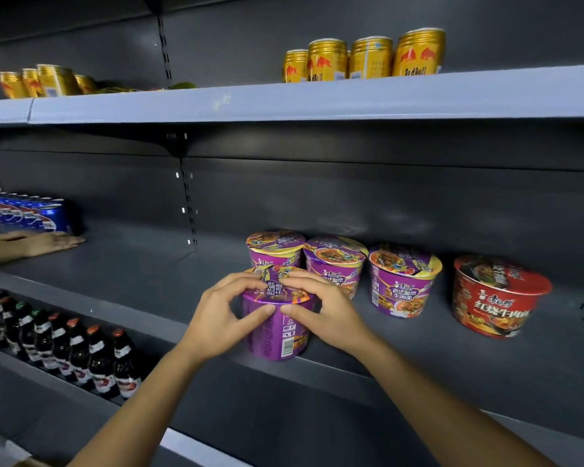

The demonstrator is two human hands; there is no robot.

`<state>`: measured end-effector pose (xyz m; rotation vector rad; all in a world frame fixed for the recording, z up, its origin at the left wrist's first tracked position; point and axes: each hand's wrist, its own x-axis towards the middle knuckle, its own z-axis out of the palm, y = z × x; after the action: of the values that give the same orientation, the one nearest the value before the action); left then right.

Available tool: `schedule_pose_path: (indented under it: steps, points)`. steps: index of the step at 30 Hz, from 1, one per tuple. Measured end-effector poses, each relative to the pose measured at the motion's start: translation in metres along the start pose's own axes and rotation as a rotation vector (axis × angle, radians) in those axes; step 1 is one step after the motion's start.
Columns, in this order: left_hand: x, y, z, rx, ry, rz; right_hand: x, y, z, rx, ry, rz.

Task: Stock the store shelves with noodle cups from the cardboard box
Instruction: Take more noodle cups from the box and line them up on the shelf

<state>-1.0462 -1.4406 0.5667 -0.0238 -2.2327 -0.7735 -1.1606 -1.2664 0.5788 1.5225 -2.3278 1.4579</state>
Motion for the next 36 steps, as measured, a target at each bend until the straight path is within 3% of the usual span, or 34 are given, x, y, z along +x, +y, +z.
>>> schedule_pose_path:
  steps: [11, 19, 24, 32, 36]
  points:
    - [0.008, -0.031, -0.013, 0.022, 0.049, -0.025, 0.031, 0.002, 0.022, -0.062, -0.054, 0.010]
    - [0.003, -0.046, -0.009, 0.106, 0.233, -0.057, 0.050, 0.000, 0.032, -0.153, -0.120, -0.026]
    - [0.003, -0.040, -0.001, 0.280, 0.355, -0.153, 0.061, -0.002, 0.039, -0.170, -0.100, -0.077]
    - [-0.012, -0.054, -0.008, 0.303, 0.319, -0.137, 0.074, -0.002, 0.034, -0.287, -0.199, -0.061]
    - [-0.014, -0.064, -0.026, 0.189, 0.247, -0.067, 0.089, 0.002, 0.024, -0.351, -0.120, 0.000]
